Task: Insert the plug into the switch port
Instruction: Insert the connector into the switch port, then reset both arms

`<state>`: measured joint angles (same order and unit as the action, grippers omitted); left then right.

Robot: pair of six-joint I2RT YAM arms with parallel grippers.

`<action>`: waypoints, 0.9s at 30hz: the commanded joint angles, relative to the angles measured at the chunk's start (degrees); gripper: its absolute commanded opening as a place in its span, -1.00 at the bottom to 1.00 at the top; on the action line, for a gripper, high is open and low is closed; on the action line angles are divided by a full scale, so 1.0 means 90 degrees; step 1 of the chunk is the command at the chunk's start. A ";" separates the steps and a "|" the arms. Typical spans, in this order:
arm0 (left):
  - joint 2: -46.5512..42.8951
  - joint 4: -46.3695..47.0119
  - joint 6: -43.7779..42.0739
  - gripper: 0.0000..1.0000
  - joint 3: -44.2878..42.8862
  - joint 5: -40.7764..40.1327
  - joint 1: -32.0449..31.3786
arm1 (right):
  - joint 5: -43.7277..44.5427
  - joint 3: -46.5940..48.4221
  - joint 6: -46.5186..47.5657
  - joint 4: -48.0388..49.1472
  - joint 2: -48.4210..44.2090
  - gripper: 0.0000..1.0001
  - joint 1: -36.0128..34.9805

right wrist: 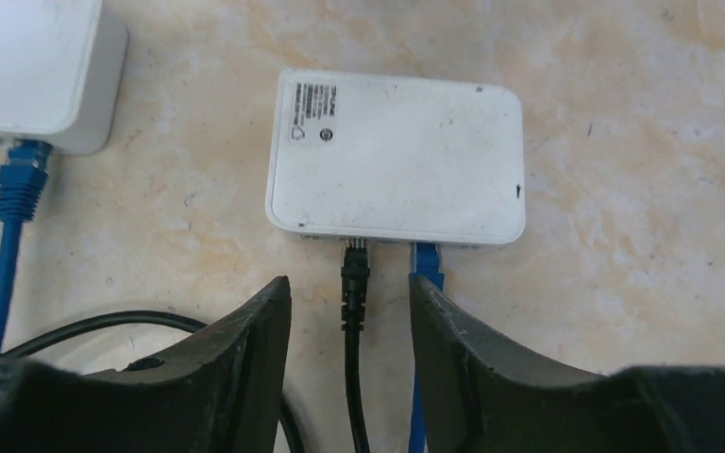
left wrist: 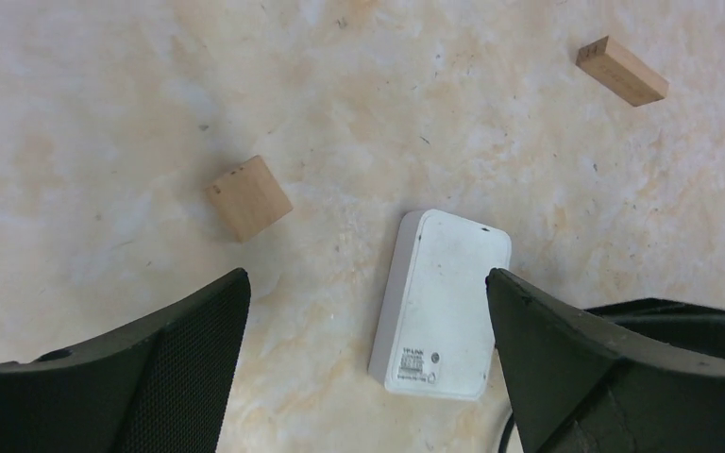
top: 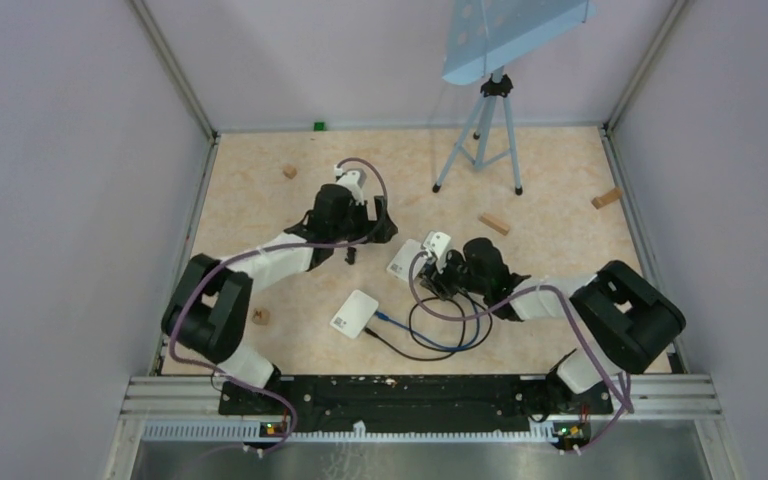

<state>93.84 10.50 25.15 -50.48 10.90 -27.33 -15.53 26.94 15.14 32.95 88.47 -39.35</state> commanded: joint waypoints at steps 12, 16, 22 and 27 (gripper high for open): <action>-0.3982 -0.4253 -0.0135 0.97 0.0104 -0.1701 -0.0028 | 0.1579 0.2407 -0.4139 -0.5458 -0.2013 0.65 -0.0011; -0.5125 -0.4513 -0.0364 0.98 0.0479 -0.1804 -0.0021 | 0.1706 0.2994 -0.4250 -0.6883 -0.2004 0.66 -0.0012; -0.6365 -0.4796 -0.0793 0.97 0.0638 -0.1918 -0.0026 | 0.2364 0.2168 -0.4571 -0.6587 -0.3712 0.68 -0.0003; -0.6953 -0.4621 -0.0879 0.97 0.0921 -0.1742 -0.0029 | 0.2882 0.2066 -0.4525 -0.7107 -0.4524 0.70 -0.0003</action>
<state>34.04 -31.75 19.88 -44.14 -5.87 -27.49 4.84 45.82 -24.25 -27.73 52.51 -39.35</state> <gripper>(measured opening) 0.987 0.843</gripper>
